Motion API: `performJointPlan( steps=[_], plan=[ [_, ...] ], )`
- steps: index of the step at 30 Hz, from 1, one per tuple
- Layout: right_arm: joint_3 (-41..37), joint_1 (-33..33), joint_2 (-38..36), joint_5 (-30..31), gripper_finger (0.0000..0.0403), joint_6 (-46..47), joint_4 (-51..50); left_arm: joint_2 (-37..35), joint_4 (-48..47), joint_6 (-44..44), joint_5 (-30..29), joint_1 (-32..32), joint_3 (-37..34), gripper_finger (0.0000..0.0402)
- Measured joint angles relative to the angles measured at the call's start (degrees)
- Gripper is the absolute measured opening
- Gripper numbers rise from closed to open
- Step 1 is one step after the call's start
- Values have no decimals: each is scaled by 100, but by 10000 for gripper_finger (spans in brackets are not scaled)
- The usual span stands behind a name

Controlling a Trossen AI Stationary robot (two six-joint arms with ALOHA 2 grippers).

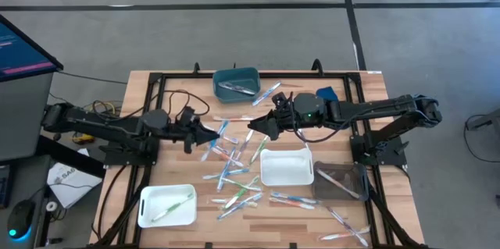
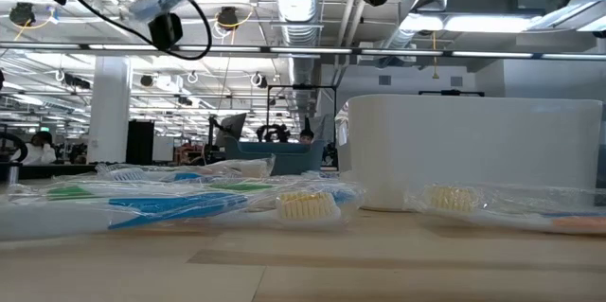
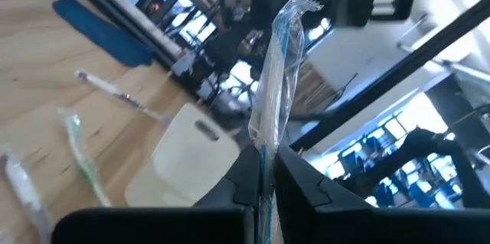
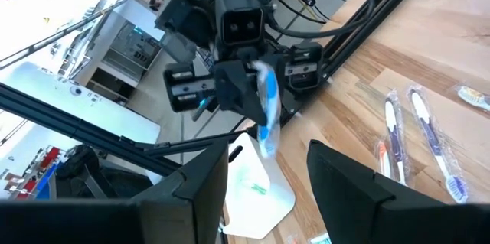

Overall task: Pick & Place Toothbrushes
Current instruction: Put the blue toothbrush into the top white bin

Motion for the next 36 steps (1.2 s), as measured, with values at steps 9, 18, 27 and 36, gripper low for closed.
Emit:
performJointPlan(
  steps=[9, 18, 27, 36],
  plan=[
    [0, 142, 0, -10, 173, -68, -20, 0, 378, -279, 16, 136, 2, 11],
    [0, 203, 0, -17, 173, -153, -28, 858, 910, -458, 528, 142, 382, 11],
    [-1, 120, -31, -137, 173, -153, -321, 2026, 915, -29, 1746, 127, 1478, 11],
    [0, -144, -63, -1303, 173, -26, -364, 2472, -21, 106, 2822, 127, 1823, 11]
  ],
)
